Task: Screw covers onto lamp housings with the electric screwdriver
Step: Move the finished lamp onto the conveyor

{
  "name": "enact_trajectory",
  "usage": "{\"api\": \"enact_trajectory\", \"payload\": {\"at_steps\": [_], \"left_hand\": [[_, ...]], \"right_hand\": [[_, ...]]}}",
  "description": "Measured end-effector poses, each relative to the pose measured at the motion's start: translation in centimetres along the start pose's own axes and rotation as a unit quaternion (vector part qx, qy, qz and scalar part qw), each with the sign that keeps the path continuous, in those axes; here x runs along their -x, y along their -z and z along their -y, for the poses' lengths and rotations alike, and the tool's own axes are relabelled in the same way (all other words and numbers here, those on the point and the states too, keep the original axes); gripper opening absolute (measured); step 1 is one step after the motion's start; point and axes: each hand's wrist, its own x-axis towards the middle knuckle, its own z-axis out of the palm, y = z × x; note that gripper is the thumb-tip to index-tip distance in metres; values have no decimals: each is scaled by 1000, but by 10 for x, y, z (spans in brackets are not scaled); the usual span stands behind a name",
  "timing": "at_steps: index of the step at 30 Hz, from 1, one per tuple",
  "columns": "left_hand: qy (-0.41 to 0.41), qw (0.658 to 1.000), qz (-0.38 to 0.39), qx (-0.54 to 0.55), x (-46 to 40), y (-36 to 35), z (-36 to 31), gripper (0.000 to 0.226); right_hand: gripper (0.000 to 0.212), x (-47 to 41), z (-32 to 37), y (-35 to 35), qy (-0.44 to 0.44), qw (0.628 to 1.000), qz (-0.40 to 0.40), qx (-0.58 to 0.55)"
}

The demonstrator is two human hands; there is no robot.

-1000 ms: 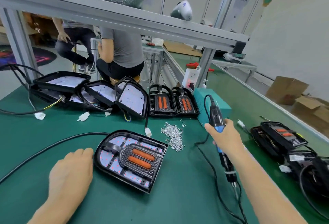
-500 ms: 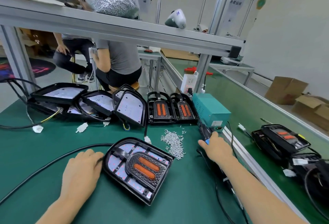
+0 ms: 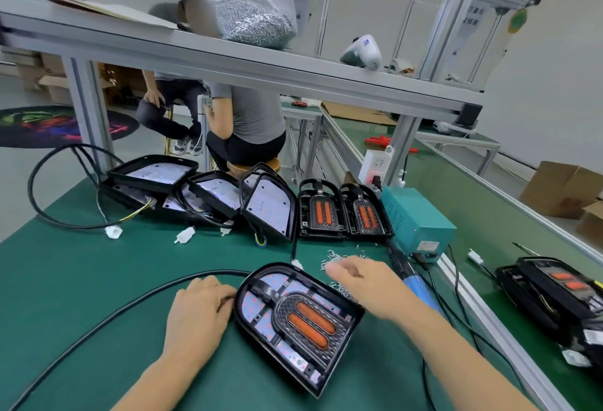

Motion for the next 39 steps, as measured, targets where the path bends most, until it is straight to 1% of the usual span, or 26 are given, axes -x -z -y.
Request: {"api": "enact_trajectory", "payload": {"at_steps": [1,2,3,7,9,11,13,15,16,17,18,19,21,23,24,26,27,28,29,31,32,34,35,37,38,39], "left_hand": [[-5,1000,-1,5,-2,-1,-2,17],[-5,1000,1,9,-2,-1,-5,18],[-4,1000,5,7,-2,0,-7,19],[13,1000,16,11,0,1,-1,18],[25,999,24,-12,2,6,0,14],[9,999,12,-46,3,12,-2,9],[-17,1000,12,-13,5,18,-8,17],[-28,999,-7,17,7,16,-9,17],[-3,999,3,42,11,12,-4,20],[17,999,-23,32,12,9,2,24],[35,999,-33,20,14,7,6,28],[34,999,-10,12,16,6,9,33],[-31,999,14,1,15,12,9,34],[-124,990,15,-58,16,17,9,34],[-122,990,29,-63,14,20,10,33],[-76,993,54,-75,14,26,20,30],[-62,993,47,-84,14,31,24,26],[-59,995,27,-81,15,39,28,23],[-55,997,-9,-57,18,46,32,23],[-18,996,-81,-26,24,61,46,22],[11,993,-115,-31,27,69,53,19],[73,982,-156,-76,32,85,65,9],[111,976,-151,-107,35,92,74,12],[204,954,-94,-196,42,104,98,36],[240,941,-64,-229,46,109,109,45],[269,932,-42,-238,50,113,121,50]], "right_hand": [[45,2,8,-6,16,998,61,-24],[43,3,12,-12,28,994,98,-36],[42,4,15,-16,36,992,112,-49],[32,7,22,-22,51,979,104,-165],[28,8,30,-24,61,966,95,-231],[32,7,41,-25,59,947,87,-303],[32,8,56,-28,53,934,86,-343],[24,9,69,-36,46,921,106,-373],[23,9,74,-41,37,914,115,-386],[22,9,78,-47,28,910,120,-395],[23,8,80,-51,16,909,115,-399],[25,7,81,-54,4,910,106,-400],[29,5,81,-58,-23,915,90,-393],[38,4,80,-61,-37,916,80,-392],[42,4,80,-62,-34,915,74,-396],[43,2,80,-63,-26,914,58,-400],[40,2,81,-63,-22,916,55,-397],[39,3,83,-64,-16,918,58,-392],[40,4,84,-67,-10,921,60,-385],[52,6,87,-75,0,928,53,-368],[56,8,89,-78,1,932,47,-359],[52,8,89,-82,0,937,35,-347],[50,7,90,-82,0,938,32,-345],[53,6,90,-83,-3,938,29,-346],[53,5,91,-84,-9,939,28,-343],[54,4,90,-85,-18,939,27,-341]]}}
